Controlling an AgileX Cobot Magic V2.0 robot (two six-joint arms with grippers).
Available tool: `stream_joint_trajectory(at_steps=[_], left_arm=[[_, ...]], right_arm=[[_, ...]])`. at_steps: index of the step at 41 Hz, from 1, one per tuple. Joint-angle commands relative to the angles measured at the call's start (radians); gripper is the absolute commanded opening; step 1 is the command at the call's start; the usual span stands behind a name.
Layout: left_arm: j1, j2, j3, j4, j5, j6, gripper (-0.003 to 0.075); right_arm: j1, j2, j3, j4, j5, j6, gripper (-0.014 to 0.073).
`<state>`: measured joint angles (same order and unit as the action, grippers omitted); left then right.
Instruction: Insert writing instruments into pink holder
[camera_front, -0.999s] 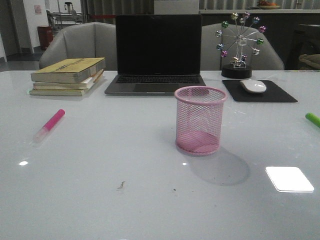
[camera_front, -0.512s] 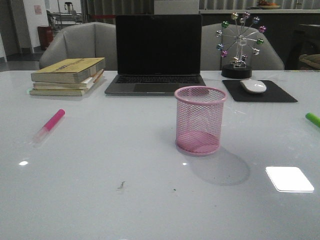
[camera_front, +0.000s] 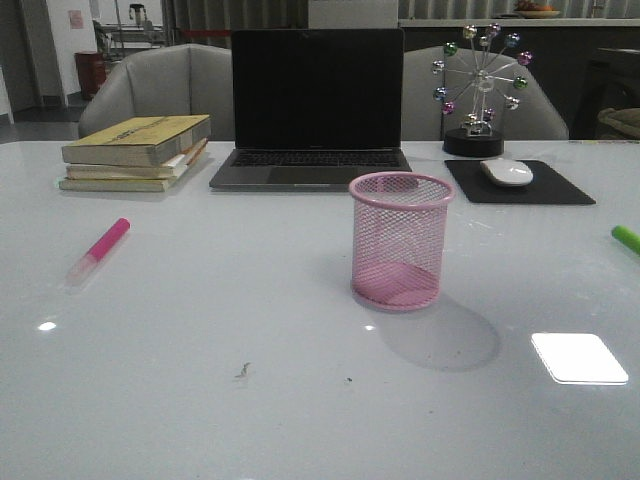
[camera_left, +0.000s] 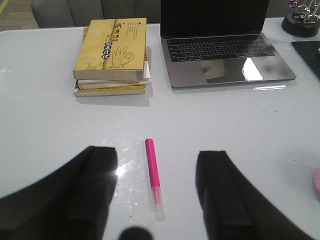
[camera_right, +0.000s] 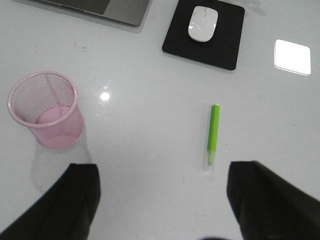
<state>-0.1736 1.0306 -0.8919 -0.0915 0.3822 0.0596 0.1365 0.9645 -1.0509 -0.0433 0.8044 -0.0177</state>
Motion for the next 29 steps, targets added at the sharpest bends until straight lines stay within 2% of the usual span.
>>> stream_joint_trajectory(at_steps=[1,8,12,29], left_arm=[[-0.008,-0.012,-0.038,-0.019,-0.071,-0.01,0.047],[-0.008,-0.01,-0.038,-0.059,-0.009,-0.01,0.047],[-0.008,0.023,-0.066,-0.059,0.075,-0.01,0.047],[-0.008,0.397,-0.3,-0.059,0.214,-0.012,0.0468]], right_arm=[[-0.019,-0.007,-0.036,-0.02,-0.062,0.031,0.0625],[-0.08,0.037,-0.04,-0.02,-0.006,0.038,0.0625],[-0.117,0.086,-0.043,-0.02,0.03,0.038,0.0625],[-0.141,0.268,-0.092,-0.019,0.048,0.058,0.0625]])
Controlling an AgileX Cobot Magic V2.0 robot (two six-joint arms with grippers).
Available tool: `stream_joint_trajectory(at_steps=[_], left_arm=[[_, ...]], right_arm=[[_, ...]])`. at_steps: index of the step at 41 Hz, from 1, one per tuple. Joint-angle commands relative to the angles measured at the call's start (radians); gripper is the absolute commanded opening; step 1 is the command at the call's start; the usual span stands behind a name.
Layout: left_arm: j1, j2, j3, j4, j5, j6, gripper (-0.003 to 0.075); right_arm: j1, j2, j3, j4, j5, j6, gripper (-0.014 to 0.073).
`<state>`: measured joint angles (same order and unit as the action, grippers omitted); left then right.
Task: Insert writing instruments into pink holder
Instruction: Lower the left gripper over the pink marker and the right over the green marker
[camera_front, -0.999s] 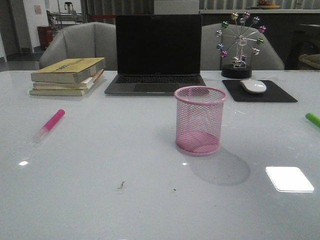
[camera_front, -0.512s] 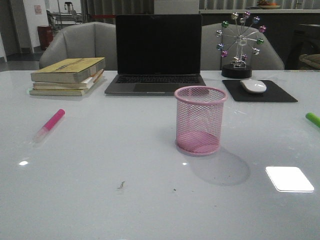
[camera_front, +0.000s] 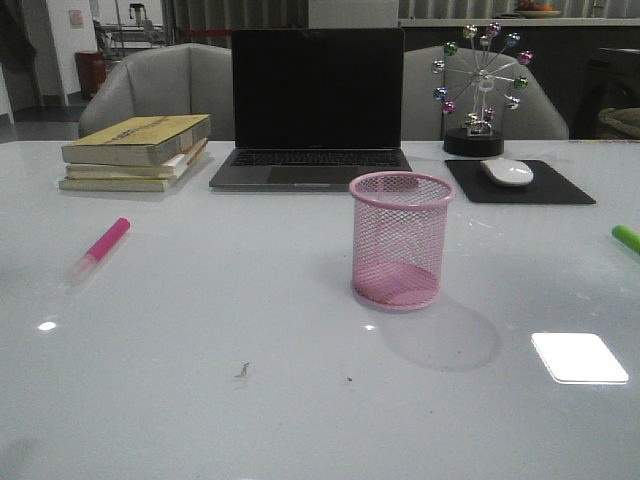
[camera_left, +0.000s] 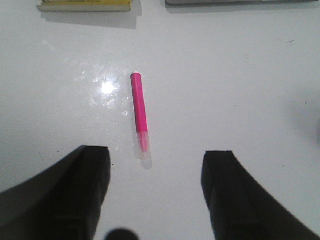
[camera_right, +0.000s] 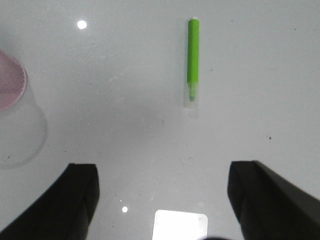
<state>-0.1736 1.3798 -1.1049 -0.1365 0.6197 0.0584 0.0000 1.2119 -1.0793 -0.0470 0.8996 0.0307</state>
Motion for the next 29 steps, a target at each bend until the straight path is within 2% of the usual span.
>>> stream_joint_trajectory(at_steps=[1,10,20,29], left_arm=[[-0.008,0.069,-0.111,-0.014,-0.005,-0.011,0.0468],[0.011,0.259,-0.282,-0.014,0.109,-0.011,0.0468],[0.045,0.397,-0.432,-0.018,0.15,-0.011,0.0468],[0.062,0.486,-0.517,-0.027,0.167,-0.011,0.0468]], right_arm=[[-0.005,0.039,-0.079,-0.015,-0.045,0.009,0.0625],[-0.005,0.172,-0.21,-0.015,-0.001,0.009,0.0625],[-0.006,0.313,-0.352,-0.015,0.045,0.009,0.0625],[-0.021,0.392,-0.394,-0.02,0.038,0.008,0.0625]])
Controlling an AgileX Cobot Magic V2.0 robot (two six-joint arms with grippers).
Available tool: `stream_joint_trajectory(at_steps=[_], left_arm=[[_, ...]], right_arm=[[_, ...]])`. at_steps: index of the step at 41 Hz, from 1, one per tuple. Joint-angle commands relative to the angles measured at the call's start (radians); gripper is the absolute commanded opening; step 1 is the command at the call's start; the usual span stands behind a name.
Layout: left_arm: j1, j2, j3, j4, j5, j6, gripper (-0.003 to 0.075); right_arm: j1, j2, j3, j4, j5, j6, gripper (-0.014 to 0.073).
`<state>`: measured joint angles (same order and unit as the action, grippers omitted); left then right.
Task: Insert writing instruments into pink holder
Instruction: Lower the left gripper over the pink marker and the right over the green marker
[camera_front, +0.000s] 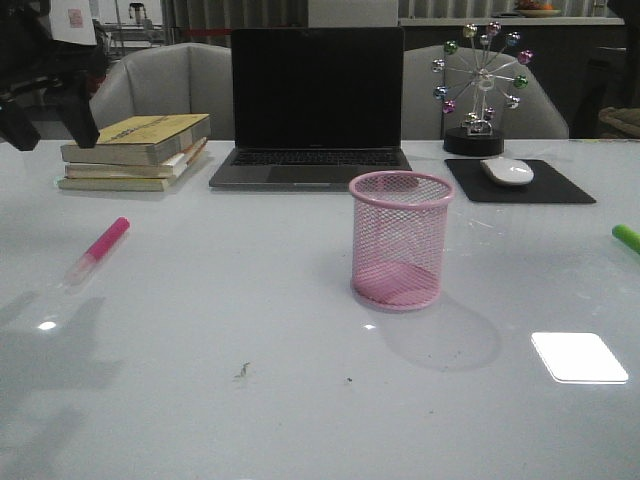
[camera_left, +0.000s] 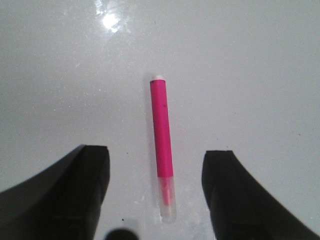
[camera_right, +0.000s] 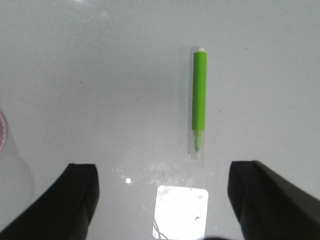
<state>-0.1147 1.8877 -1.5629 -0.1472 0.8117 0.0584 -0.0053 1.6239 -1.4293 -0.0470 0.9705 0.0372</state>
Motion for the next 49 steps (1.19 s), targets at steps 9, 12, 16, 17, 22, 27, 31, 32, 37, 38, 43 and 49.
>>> stream_joint_trajectory(at_steps=[9,12,16,17,22,27,31,32,37,38,43,49], left_arm=[[0.003,0.046,-0.093,-0.027,-0.018,-0.011,0.0468],[0.003,0.063,-0.093,-0.029,-0.004,-0.011,0.0468],[0.003,0.088,-0.093,-0.029,0.007,-0.011,0.0468],[0.003,0.092,-0.093,-0.029,0.007,-0.011,0.0468],[0.003,0.11,-0.093,-0.029,0.005,-0.011,0.0468],[-0.001,0.112,-0.093,-0.029,-0.021,-0.011,0.0468],[-0.001,0.124,-0.093,-0.029,-0.038,-0.011,0.0468],[-0.001,0.126,-0.093,-0.029,-0.04,-0.011,0.0468],[-0.001,0.149,-0.095,-0.006,-0.051,-0.007,0.0468],[-0.001,0.154,-0.095,-0.002,-0.051,-0.007,0.0468],[-0.002,0.17,-0.096,0.025,-0.047,0.009,0.0465],[-0.002,0.17,-0.106,0.035,-0.045,0.01,0.0455]], right_arm=[[-0.062,0.028,-0.052,-0.021,-0.041,0.001,0.0625],[-0.074,0.034,-0.052,-0.021,-0.048,0.001,0.0625],[-0.081,0.04,-0.052,-0.021,-0.055,0.0,0.0625],[-0.083,0.043,-0.052,-0.021,-0.056,-0.001,0.0625],[-0.083,0.053,-0.052,-0.021,-0.069,-0.001,0.0625],[-0.083,0.069,-0.052,-0.021,-0.085,-0.001,0.0625],[-0.083,0.086,-0.052,-0.021,-0.085,-0.001,0.0625],[-0.083,0.089,-0.052,-0.021,-0.085,-0.001,0.0625],[-0.083,0.105,-0.052,-0.021,-0.09,-0.001,0.0625],[-0.083,0.106,-0.052,-0.021,-0.092,-0.001,0.0625],[-0.083,0.109,-0.052,-0.021,-0.105,-0.001,0.0625],[-0.083,0.109,-0.052,-0.021,-0.121,-0.001,0.0625]])
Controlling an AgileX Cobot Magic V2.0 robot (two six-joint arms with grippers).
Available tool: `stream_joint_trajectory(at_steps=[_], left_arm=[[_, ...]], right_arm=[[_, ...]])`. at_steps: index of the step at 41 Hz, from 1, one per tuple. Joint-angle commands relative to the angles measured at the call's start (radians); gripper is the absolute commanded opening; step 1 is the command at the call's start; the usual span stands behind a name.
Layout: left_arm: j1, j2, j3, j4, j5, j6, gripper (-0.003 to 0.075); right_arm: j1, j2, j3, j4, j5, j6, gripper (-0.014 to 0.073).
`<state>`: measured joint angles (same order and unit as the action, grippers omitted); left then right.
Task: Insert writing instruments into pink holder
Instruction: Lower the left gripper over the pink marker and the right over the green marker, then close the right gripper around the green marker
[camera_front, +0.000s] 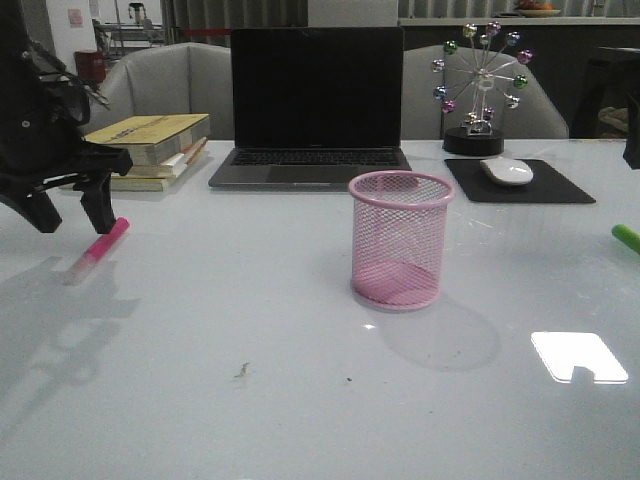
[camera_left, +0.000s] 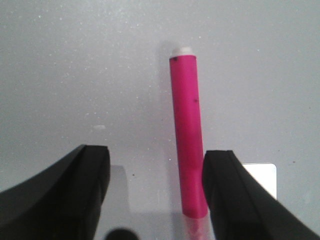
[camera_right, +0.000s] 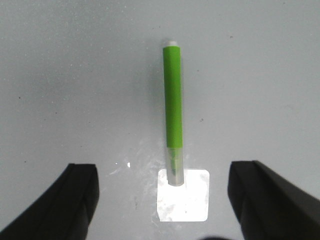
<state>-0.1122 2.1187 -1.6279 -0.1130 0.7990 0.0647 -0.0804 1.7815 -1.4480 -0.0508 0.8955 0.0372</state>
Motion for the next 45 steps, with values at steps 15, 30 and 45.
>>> stream_joint_trajectory(at_steps=[15,30,45], left_arm=[[-0.072,-0.057,-0.1,0.012,-0.03,0.007,0.0455],[-0.063,-0.037,-0.1,0.014,0.003,-0.02,0.0455],[-0.043,-0.037,-0.1,0.007,0.017,-0.072,0.0455]], right_arm=[[-0.008,-0.049,-0.033,-0.017,-0.055,-0.001,0.0625],[-0.008,-0.049,-0.033,-0.018,-0.05,-0.001,0.0625],[-0.008,-0.049,-0.033,-0.018,-0.049,-0.002,0.0625]])
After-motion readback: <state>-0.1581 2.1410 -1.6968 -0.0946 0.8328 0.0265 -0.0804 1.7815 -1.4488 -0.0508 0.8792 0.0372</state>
